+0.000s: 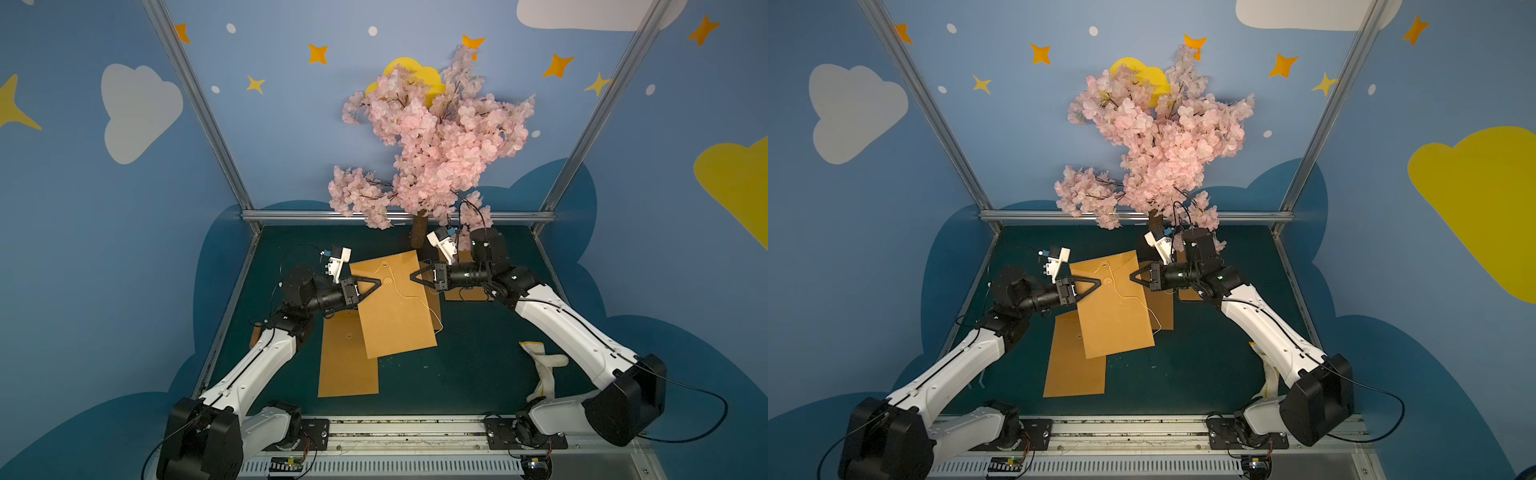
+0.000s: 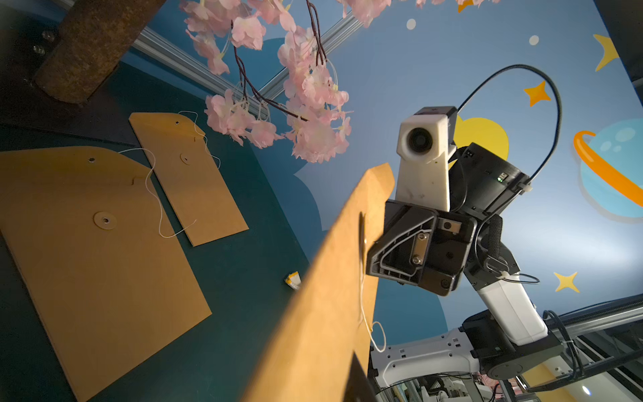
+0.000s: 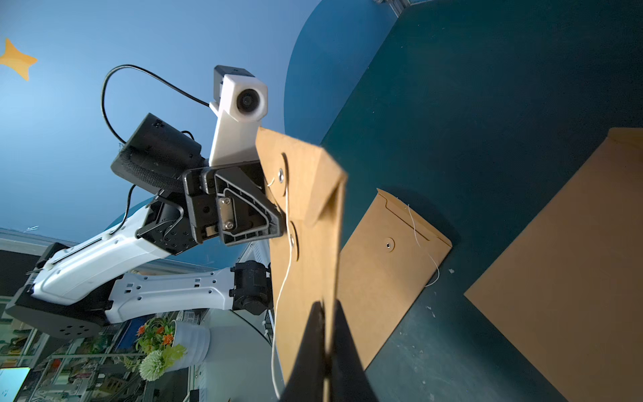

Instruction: Open the file bag

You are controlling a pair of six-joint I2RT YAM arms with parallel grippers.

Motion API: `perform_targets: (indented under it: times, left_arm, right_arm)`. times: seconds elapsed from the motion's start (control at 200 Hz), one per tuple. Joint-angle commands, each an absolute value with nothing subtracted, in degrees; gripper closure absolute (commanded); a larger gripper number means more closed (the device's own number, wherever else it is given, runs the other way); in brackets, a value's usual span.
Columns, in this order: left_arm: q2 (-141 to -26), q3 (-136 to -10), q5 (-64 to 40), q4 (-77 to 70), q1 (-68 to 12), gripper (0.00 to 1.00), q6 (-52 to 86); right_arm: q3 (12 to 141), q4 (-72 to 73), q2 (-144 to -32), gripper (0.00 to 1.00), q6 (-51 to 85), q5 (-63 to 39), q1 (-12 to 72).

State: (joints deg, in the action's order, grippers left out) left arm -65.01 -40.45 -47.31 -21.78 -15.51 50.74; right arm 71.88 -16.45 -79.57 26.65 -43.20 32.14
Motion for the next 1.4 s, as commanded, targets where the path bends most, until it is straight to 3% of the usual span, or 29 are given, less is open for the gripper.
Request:
perform_targets:
  times: [0.0,0.661,0.931,1.397]
  left_arm:
    - [-63.2,-43.1,-46.0,-18.7,-15.7,0.75,47.6]
    - [-60.7,-42.8,-36.9,-16.1,-13.8,0.75,46.5]
    - [-62.1,-43.5,-36.8,-18.6,-13.1,0.64,48.3]
    - [-62.3,-45.1,-37.9,-20.8,-11.5,0.64,50.0]
  right_arm:
    - [71.1,-15.3,-78.2,1.00,26.6,-44.5,32.5]
    - [69.3,-13.1,-77.0,1.00,28.4,-46.1,32.8]
    - [68.4,-13.5,-77.6,1.00,28.3,-46.3,33.2]
    - [68.0,-14.4,-78.2,1.00,27.4,-46.0,34.4]
